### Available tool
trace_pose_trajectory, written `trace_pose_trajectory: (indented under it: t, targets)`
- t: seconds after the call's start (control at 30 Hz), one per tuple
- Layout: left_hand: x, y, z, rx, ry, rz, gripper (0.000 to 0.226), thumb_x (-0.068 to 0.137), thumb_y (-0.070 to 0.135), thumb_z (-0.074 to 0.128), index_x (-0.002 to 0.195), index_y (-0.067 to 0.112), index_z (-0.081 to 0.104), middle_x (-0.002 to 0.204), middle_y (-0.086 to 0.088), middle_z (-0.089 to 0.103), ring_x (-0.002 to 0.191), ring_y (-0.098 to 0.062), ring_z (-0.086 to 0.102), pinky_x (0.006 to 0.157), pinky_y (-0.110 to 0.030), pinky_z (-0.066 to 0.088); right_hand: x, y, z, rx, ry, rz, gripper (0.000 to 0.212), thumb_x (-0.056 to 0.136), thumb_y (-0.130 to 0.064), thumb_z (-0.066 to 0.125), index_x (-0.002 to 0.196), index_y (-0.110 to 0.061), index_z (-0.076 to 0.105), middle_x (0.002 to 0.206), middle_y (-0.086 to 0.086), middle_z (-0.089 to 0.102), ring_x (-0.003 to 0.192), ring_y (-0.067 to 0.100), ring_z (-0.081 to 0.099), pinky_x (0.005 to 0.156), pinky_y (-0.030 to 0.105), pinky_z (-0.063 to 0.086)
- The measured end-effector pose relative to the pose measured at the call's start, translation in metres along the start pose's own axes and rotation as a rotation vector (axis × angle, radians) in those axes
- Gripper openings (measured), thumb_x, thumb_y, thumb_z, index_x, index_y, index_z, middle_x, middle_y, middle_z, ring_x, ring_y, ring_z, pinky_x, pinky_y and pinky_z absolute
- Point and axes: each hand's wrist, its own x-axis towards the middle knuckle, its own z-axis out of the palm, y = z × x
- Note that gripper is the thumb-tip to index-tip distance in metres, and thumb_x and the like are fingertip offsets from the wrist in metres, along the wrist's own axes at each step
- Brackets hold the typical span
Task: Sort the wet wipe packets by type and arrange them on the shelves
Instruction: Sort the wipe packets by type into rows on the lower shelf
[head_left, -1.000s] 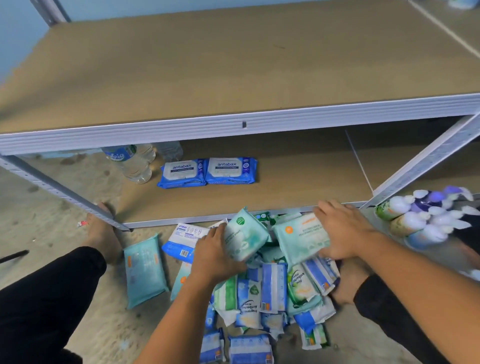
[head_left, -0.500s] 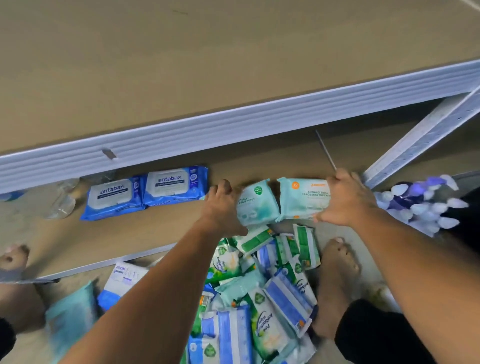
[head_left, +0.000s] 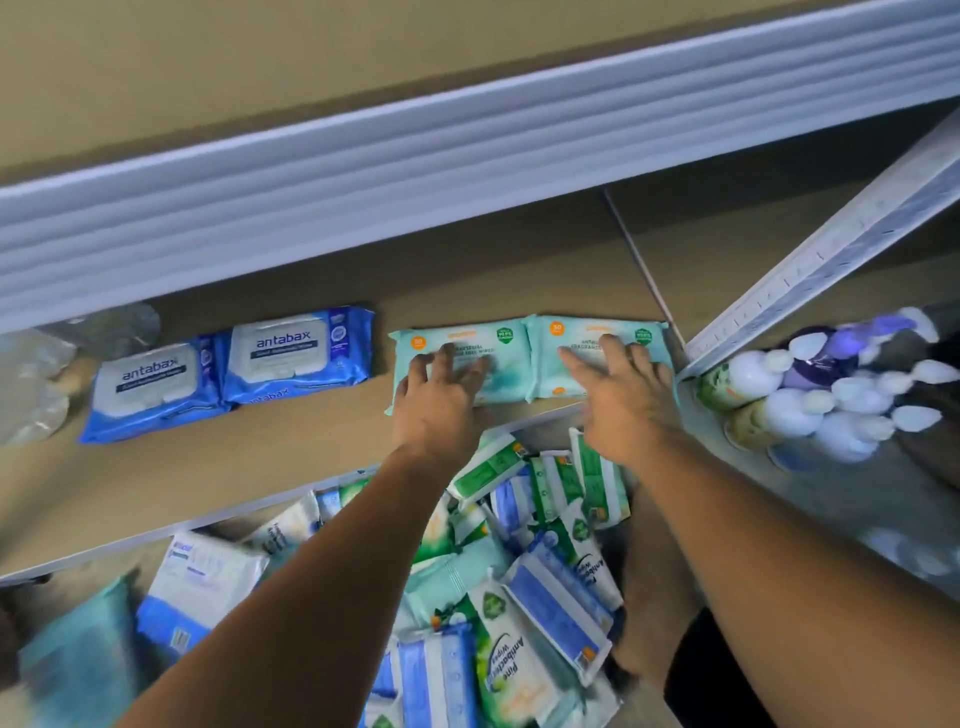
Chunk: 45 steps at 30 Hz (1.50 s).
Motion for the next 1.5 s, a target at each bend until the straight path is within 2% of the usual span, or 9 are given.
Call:
trace_pose_trajectory:
  t: [0.07,0.17,0.27,0.37,0.77,1.13,1.3,1.43,1.5]
  targets:
    - [0.003,0.003,0.002,0.005,0.007,-0.025,0.057,0.100,0.047,0.048,0.152,0.047,0.026,0.163,-0.003,0.019,0.142,-0.036,0.021,0.113,-0.046,0.031,0.001,-0.006,0.005,-0.004,0.022,0.019,0.082,0.087,-0.041,0.065,0.154,-0.044,0.018,0.153,0.009,0.022,0.136,0.033,0.027,0.101,0.048,0.035]
    - [0.005,0.006,0.005,0.026,0.034,-0.052,0.056,0.100,0.043,0.048,0.152,0.047,0.026,0.161,-0.004,0.022,0.138,-0.039,0.026,0.110,-0.048,0.034,0.013,-0.008,0.007,0.029,0.041,0.058,0.073,0.089,-0.031,0.065,0.151,-0.045,0.028,0.154,0.010,0.024,0.138,0.033,0.027,0.102,0.048,0.034]
    - [0.012,0.008,0.009,0.027,0.061,-0.082,0.054,0.099,0.045,0.047,0.151,0.045,0.029,0.158,-0.005,0.025,0.135,-0.040,0.028,0.107,-0.049,0.037,0.036,-0.003,0.006,0.128,0.064,0.087,0.067,0.090,-0.025,0.066,0.148,-0.046,0.039,0.158,0.008,0.025,0.145,0.032,0.022,0.112,0.050,0.029]
    - [0.022,0.008,0.009,0.046,0.079,-0.076,0.052,0.100,0.048,0.044,0.150,0.045,0.030,0.157,-0.004,0.025,0.134,-0.039,0.030,0.106,-0.048,0.038,0.057,0.005,0.003,0.162,0.059,0.076,0.065,0.092,-0.022,0.065,0.147,-0.047,0.042,0.161,0.006,0.024,0.149,0.030,0.019,0.118,0.049,0.023]
    - [0.064,0.009,0.009,0.059,0.138,-0.101,0.053,0.098,0.050,0.047,0.149,0.045,0.034,0.157,-0.005,0.030,0.133,-0.039,0.033,0.104,-0.048,0.041,0.106,0.008,-0.003,0.201,0.064,0.065,0.063,0.091,-0.020,0.065,0.144,-0.049,0.045,0.162,0.003,0.023,0.150,0.029,0.017,0.119,0.052,0.019]
    - [0.080,0.009,0.008,0.052,0.150,-0.117,0.055,0.097,0.050,0.048,0.149,0.044,0.033,0.158,-0.006,0.029,0.135,-0.040,0.032,0.107,-0.050,0.040,0.126,0.004,-0.013,0.186,-0.003,0.080,0.057,0.098,-0.025,0.057,0.146,-0.050,0.040,0.165,0.002,0.016,0.152,0.027,0.010,0.120,0.051,0.016]
    - [0.078,0.010,0.005,0.045,0.130,-0.122,0.057,0.096,0.051,0.050,0.150,0.043,0.033,0.158,-0.007,0.030,0.135,-0.040,0.032,0.106,-0.050,0.040,0.122,0.003,-0.018,0.168,-0.042,0.090,0.068,0.094,-0.020,0.060,0.149,-0.051,0.034,0.165,0.001,0.014,0.152,0.028,0.009,0.119,0.052,0.017]
    - [0.071,0.006,-0.017,-0.046,0.013,-0.088,0.073,0.094,0.048,0.052,0.157,0.036,0.019,0.161,-0.007,0.025,0.141,-0.039,0.028,0.113,-0.049,0.035,0.104,0.001,-0.031,0.122,-0.090,0.081,0.086,0.084,-0.013,0.060,0.153,-0.049,0.022,0.163,0.000,0.015,0.152,0.030,0.009,0.118,0.055,0.018]
    - [0.057,0.000,-0.026,-0.096,0.007,-0.070,0.076,0.093,0.046,0.053,0.159,0.031,0.017,0.160,-0.006,0.027,0.141,-0.036,0.031,0.113,-0.048,0.037,0.091,-0.006,-0.040,0.148,-0.111,0.092,0.090,0.083,-0.012,0.061,0.155,-0.046,0.019,0.163,-0.001,0.018,0.152,0.030,0.010,0.119,0.056,0.017]
